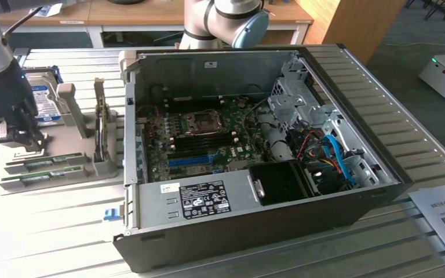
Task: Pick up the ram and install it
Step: 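Pick up the ram and move it above insertion slot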
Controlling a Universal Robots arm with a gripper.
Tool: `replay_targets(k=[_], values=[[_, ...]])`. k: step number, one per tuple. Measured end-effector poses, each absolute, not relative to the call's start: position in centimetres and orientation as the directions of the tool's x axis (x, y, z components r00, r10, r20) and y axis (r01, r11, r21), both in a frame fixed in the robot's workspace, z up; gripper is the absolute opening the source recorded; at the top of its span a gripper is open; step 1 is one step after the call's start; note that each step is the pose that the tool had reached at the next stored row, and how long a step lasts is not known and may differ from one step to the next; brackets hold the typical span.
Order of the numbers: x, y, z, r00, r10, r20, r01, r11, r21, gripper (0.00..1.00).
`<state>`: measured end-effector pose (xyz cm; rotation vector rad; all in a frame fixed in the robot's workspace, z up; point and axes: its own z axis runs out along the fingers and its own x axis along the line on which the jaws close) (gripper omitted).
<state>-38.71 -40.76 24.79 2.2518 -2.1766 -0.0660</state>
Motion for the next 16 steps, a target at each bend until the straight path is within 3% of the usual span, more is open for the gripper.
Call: replay_targets(k=[16], values=[[-38.7, -42.4, 24.8, 0.034, -0.999, -0.024, -0.999, -0.034, 0.036, 0.31]])
